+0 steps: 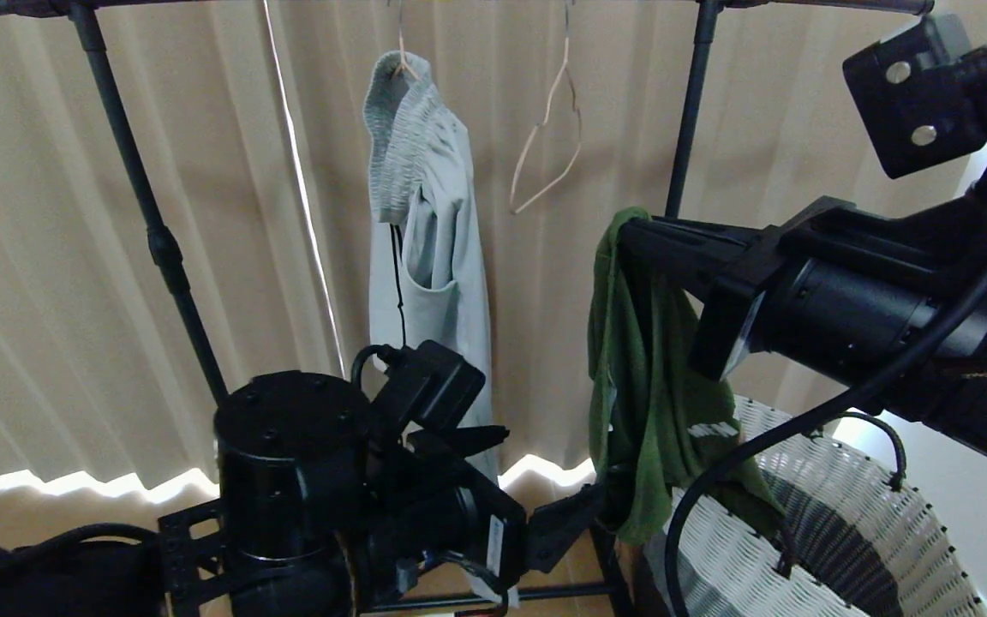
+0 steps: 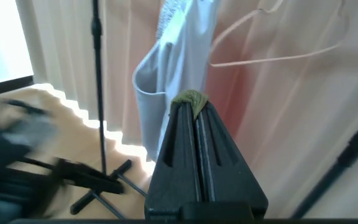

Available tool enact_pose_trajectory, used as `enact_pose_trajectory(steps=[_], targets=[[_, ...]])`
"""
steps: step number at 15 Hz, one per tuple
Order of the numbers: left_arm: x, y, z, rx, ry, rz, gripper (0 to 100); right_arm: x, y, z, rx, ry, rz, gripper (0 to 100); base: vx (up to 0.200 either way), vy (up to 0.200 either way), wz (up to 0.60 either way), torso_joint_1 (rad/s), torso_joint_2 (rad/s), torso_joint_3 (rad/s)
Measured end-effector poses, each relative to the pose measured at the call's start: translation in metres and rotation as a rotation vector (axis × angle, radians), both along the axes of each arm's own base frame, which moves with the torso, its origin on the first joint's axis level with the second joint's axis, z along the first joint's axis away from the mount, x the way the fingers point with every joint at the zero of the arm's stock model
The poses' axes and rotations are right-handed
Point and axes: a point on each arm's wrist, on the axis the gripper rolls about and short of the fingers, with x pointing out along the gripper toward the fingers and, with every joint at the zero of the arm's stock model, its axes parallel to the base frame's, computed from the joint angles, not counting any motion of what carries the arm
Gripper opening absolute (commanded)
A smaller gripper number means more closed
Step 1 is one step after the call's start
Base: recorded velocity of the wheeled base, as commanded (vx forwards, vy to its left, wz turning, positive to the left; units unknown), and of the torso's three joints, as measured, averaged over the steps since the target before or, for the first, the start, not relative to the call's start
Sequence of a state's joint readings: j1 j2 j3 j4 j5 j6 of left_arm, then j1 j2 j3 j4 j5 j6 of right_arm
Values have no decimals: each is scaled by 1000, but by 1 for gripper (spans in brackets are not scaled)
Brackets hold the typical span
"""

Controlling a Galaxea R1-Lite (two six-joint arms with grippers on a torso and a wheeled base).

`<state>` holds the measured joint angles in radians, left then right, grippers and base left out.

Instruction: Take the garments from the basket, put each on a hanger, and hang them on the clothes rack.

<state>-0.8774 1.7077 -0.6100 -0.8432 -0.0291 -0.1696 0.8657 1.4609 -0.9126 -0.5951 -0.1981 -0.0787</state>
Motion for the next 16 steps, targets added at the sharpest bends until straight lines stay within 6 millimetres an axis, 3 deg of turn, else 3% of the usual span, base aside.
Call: enact_pose_trajectory(steps=[7, 12, 13, 16], targets=[[28, -26, -28, 63, 42, 83, 100, -2, 1, 1, 5, 0, 28, 0, 0, 0, 0, 0, 0, 0], [34, -17, -53, 200, 25, 115, 100, -3, -1, 3, 11, -5, 30, 0, 0, 0, 0, 0, 0, 0], [33, -16, -55, 207, 28, 115, 0, -4, -1, 3, 11, -6, 31, 0, 0, 0, 0, 0, 0, 0], [29, -12, -54, 219, 15, 108, 0, -5, -4, 2, 10, -5, 29, 0, 0, 0, 0, 0, 0, 0]])
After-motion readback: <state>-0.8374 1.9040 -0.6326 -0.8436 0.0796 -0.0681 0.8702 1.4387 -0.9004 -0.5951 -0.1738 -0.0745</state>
